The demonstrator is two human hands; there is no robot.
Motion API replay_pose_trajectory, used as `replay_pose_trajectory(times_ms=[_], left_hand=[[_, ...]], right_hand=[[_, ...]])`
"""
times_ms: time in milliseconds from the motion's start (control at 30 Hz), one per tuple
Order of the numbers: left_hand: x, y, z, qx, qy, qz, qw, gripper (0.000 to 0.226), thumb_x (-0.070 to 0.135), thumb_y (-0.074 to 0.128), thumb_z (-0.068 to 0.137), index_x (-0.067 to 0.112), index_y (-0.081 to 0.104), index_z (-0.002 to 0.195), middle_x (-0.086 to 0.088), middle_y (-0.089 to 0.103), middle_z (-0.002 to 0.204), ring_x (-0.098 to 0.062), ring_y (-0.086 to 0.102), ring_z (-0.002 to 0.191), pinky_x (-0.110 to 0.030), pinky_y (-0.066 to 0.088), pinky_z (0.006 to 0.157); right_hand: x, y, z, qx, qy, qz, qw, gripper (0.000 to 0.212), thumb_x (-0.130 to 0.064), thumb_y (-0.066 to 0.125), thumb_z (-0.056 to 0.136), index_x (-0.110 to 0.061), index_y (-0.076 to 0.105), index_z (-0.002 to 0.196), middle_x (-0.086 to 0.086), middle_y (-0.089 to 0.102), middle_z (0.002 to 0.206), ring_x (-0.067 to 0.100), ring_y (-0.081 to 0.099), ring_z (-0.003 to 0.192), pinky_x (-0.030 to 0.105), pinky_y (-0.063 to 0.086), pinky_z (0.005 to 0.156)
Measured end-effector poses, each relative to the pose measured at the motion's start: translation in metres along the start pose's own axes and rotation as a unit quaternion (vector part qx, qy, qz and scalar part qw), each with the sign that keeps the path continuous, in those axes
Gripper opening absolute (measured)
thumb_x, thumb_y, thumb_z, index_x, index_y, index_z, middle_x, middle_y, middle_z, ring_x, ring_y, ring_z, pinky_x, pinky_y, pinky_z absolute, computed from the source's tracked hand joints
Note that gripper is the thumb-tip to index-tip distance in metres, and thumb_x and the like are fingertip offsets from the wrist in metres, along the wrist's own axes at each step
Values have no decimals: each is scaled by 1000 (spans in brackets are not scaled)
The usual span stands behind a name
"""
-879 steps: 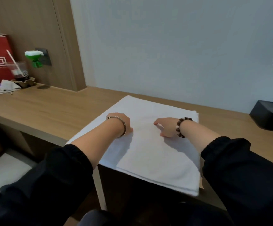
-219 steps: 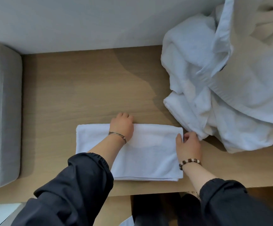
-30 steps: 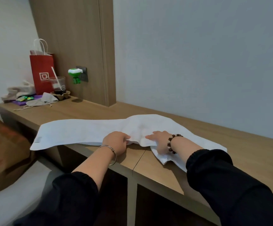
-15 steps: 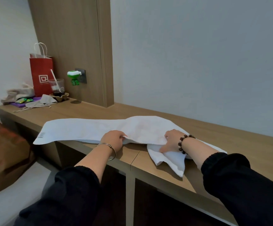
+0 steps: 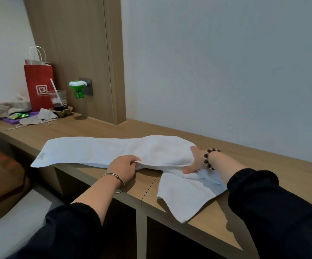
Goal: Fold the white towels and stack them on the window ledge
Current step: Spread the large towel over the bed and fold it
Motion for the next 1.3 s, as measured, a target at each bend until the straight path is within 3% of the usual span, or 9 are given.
replay_pose_trajectory(times_ms=[200,333,533,700,867,967,1067,1233,1300], left_hand=[[-2,12,-8,13,38,-77,996,32,18,47,98,20,58,128,3,55,134,-15,46,126,-25,31,107],[4,13,-10,28,72,-33,996,41,28,53,94,22,50,134,5,50,139,-13,41,130,-23,26,108],[10,14,-17,39,111,-3,993,66,37,54,91,24,23,148,4,22,156,-13,20,143,-29,14,117],[6,7,-24,143,85,-39,985,72,35,51,93,21,11,151,2,4,159,-15,7,146,-35,5,119],[9,13,-21,65,87,34,993,70,40,40,97,28,-5,150,7,-14,158,-13,-10,146,-37,-4,118],[10,15,-19,49,86,69,993,69,52,29,94,35,-10,148,9,-20,156,-12,-15,145,-41,-5,117],[9,16,-20,68,111,89,988,68,66,9,81,44,-21,138,15,-31,147,-6,-25,139,-41,-10,114],[10,19,-22,50,167,66,982,64,65,10,81,51,-12,139,21,-27,148,-5,-18,142,-47,-4,115],[10,19,-22,20,161,64,985,64,68,9,78,54,-14,136,23,-25,147,-8,-9,145,-47,2,116]], right_hand=[[-11,-8,2,30,-4,19,999,69,-49,80,66,-8,54,116,2,65,108,22,62,98,33,51,88],[-25,-22,-9,69,-4,-47,996,22,-21,66,79,-14,49,68,-2,47,60,15,46,52,21,39,49],[-67,-70,-49,435,-82,-168,881,34,2,45,88,-9,43,120,12,46,117,31,49,104,34,36,68],[-67,-12,-50,21,-193,-119,974,55,-55,61,84,-14,58,120,3,60,117,22,57,104,34,48,89],[-43,-41,-29,284,-166,5,944,45,-43,56,89,-16,54,125,6,52,125,27,48,118,36,42,94],[-25,-13,-4,131,-90,-9,987,73,-59,54,84,-19,30,141,9,42,138,31,44,122,44,40,99],[-34,18,-2,94,-140,-52,984,62,-56,40,93,-22,25,144,13,42,136,34,42,122,45,38,99],[-45,4,-18,86,-206,62,973,47,-56,36,95,-18,61,81,2,61,81,24,55,82,31,42,76],[-40,-8,-15,126,-177,79,973,47,-54,46,93,-13,69,91,6,66,92,24,59,87,29,45,77]])
Point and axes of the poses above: each hand's wrist, its own z-axis towards the middle knuckle, its own y-axis out of the palm, x = y × z, the point moved 4 cm from there along z, towards the middle knuckle
